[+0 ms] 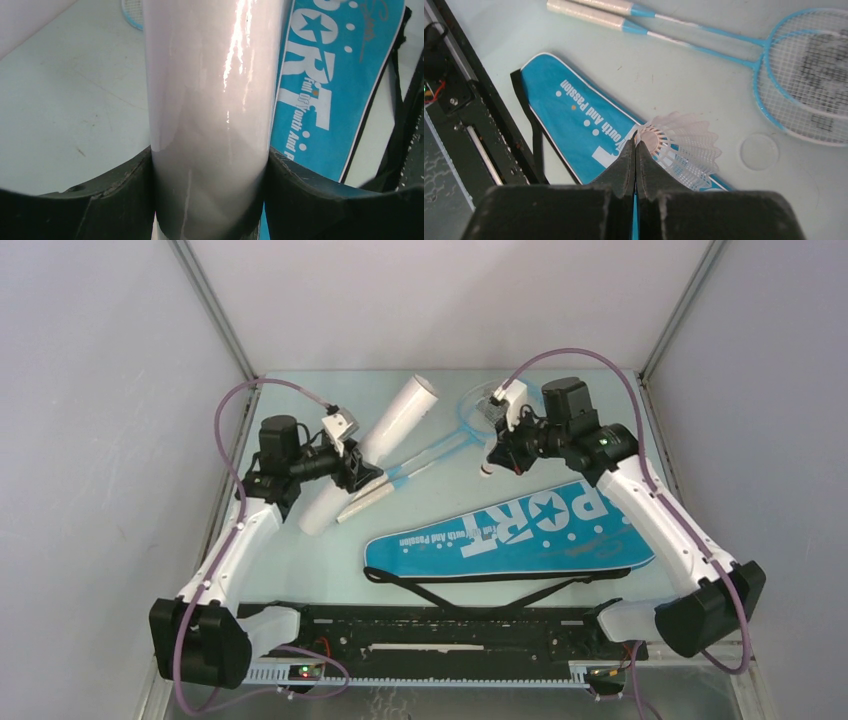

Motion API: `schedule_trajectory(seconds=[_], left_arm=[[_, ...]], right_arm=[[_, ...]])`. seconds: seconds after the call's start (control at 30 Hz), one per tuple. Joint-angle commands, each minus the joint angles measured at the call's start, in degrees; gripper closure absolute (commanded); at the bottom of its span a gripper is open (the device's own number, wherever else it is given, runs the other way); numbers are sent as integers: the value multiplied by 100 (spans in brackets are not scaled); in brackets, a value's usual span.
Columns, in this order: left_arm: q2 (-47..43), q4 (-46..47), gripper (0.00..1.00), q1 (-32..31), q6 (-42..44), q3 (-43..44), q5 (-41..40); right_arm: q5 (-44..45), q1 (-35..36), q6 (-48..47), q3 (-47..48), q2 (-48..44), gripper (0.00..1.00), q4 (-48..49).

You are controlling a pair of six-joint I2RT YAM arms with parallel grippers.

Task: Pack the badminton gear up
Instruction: Place the shuttlecock at the shuttle tube.

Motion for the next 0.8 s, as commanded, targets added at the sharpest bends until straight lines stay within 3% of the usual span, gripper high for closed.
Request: schedule_trajectory(seconds=[0.0,0.47,0.77], left_arm=[[44,-238,77,-149,614,511,395],[58,-478,77,-397,894,554,633],[115,-1181,76,-536,1676,628,953]], right_arm=[[-132,-152,359,-90,-419,100,517],[-243,-493,582,-242,-881,100,662],[-99,-671,878,-281,-1212,100,1051]])
